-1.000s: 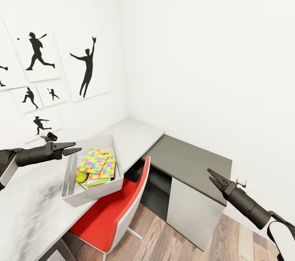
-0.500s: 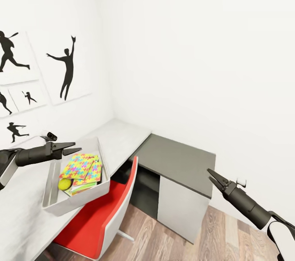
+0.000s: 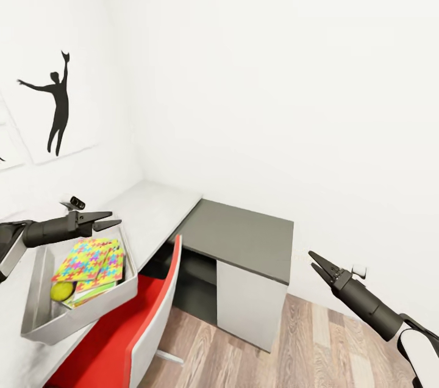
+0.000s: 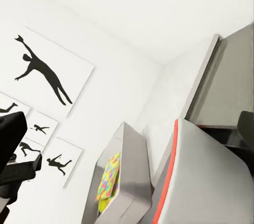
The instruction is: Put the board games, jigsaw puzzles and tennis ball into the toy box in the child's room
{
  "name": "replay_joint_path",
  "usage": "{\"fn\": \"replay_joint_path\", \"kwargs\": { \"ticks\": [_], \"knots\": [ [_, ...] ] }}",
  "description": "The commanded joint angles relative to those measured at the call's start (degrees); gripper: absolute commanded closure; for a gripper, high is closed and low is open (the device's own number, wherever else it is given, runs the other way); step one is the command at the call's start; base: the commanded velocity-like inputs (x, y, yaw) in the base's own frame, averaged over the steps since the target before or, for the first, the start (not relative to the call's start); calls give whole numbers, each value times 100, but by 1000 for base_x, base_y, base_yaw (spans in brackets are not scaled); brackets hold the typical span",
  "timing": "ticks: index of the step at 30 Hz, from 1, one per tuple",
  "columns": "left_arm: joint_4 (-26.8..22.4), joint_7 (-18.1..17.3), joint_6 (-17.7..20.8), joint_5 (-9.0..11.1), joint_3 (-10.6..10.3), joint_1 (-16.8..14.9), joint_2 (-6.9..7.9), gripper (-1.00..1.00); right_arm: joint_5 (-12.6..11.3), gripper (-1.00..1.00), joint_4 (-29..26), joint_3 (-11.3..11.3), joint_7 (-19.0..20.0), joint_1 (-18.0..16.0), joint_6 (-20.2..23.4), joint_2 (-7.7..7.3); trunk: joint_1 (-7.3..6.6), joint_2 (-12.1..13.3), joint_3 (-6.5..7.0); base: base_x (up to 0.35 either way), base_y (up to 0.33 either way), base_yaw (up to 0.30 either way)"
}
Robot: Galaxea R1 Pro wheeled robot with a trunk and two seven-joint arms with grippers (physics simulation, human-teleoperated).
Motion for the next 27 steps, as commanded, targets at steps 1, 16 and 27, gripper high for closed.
{"fn": "replay_joint_path", "kwargs": {
  "ticks": [1, 16, 27],
  "knots": [
    [2, -22, 61, 17, -22, -5, 9, -100, -22, -100, 1, -4, -1, -8, 40, 1, 4, -13, -13, 0, 0, -280],
    [3, -22, 61, 17, -21, -5, 4, -100, -21, -100, 74, -11, -19, -8, 40, 1, 4, -13, -13, 0, 0, -280],
    [4, -22, 61, 17, -22, -5, 5, -100, -20, -100, 155, -10, -18, -8, 40, 1, 4, -13, -13, 0, 0, -280]
  ]
}}
